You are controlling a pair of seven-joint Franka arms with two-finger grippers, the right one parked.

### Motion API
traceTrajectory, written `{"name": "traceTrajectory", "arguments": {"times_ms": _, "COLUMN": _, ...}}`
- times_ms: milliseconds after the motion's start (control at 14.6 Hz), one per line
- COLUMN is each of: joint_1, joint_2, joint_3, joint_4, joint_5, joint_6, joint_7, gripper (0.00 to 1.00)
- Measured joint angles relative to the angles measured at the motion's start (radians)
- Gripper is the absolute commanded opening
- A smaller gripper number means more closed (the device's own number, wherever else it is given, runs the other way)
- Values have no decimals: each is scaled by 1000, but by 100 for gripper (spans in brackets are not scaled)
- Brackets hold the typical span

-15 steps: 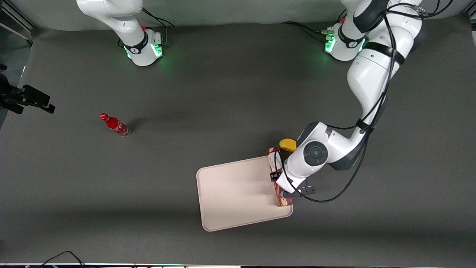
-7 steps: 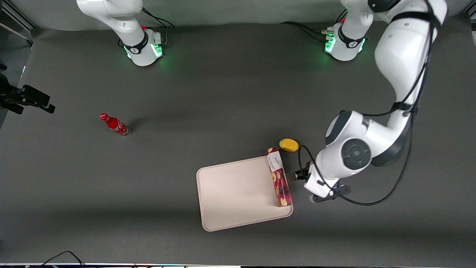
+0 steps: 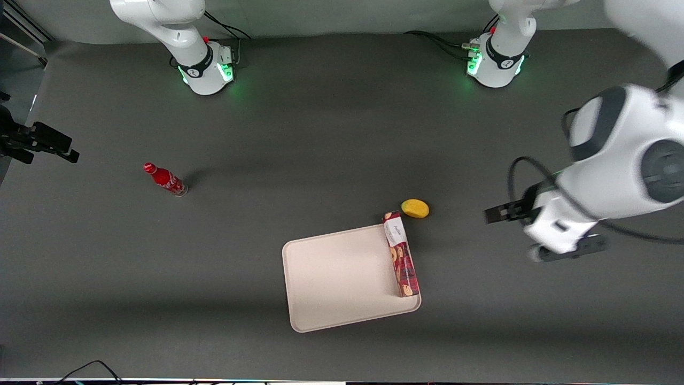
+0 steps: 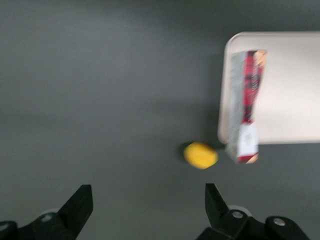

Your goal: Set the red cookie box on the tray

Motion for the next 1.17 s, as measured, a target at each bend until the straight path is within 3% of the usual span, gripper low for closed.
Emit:
{"name": "traceTrajectory", "arguments": {"times_ms": 343, "joint_1": 16, "joint_2": -159, "joint_3": 179, "joint_4": -34, "joint_5": -54, "joint_6": -165, "joint_7": 299, "gripper": 100}}
{"name": "traceTrajectory", "arguments": {"times_ms": 618, "joint_1": 13, "joint_2": -333, "joint_3": 317, "joint_4": -276, "joint_5": -113, "joint_6": -97, "joint_7": 478, "gripper": 100}}
{"name": "traceTrajectory", "arguments": {"times_ms": 824, "joint_1": 13, "joint_2": -469, "joint_3": 347, "joint_4": -417, "joint_5": -118, "joint_6": -75, "joint_7": 514, "gripper": 100}}
{"name": "traceTrajectory", "arguments": {"times_ms": 1167, "joint_1": 7, "joint_2": -553, "joint_3": 346, "joint_4": -409, "joint_5": -118, "joint_6": -81, "joint_7": 514, "gripper": 100}}
